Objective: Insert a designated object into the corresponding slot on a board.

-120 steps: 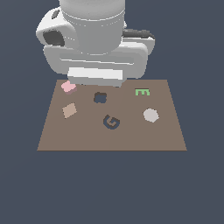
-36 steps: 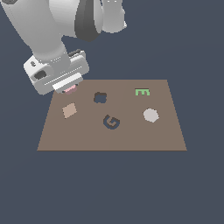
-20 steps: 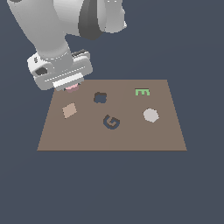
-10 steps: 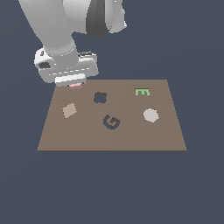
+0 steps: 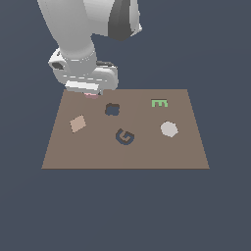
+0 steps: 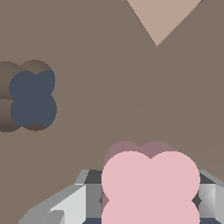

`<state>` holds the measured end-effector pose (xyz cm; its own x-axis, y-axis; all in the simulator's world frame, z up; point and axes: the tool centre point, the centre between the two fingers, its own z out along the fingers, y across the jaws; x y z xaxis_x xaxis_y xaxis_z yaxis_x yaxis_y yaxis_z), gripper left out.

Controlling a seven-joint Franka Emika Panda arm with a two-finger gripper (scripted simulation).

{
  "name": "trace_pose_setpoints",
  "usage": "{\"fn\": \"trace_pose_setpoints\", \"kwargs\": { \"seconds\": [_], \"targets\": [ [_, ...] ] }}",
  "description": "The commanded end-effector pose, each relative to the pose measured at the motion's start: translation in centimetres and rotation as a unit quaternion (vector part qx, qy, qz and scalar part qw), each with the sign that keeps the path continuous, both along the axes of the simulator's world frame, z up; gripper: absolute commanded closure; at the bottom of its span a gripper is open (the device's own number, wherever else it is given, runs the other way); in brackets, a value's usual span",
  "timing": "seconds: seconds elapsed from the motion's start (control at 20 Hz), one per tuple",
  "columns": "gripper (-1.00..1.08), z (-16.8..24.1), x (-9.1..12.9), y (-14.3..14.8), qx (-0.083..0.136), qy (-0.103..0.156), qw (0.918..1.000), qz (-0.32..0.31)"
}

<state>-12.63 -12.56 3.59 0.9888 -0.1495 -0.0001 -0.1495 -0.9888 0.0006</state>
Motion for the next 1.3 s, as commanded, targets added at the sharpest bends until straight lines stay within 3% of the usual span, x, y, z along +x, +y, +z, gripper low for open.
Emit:
{"fn": "trace_pose_setpoints", "kwargs": {
  "seconds": [0.0, 0.3, 0.65, 0.95, 1.25],
  "targets": [
    [1.08, 0.1, 0.0, 0.7, 0.000, 0.000, 0.9989, -0.047],
    [1.08, 0.1, 0.2, 2.4, 0.000, 0.000, 0.9879, -0.155],
    [1.08, 0.2, 0.9, 4.2, 0.000, -0.001, 0.9607, -0.278],
    [1.08, 0.3, 1.9, 5.6, 0.000, -0.001, 0.9252, -0.379],
    [1.08, 0.3, 3.2, 6.7, 0.000, -0.001, 0.8783, -0.478]
  ]
}}
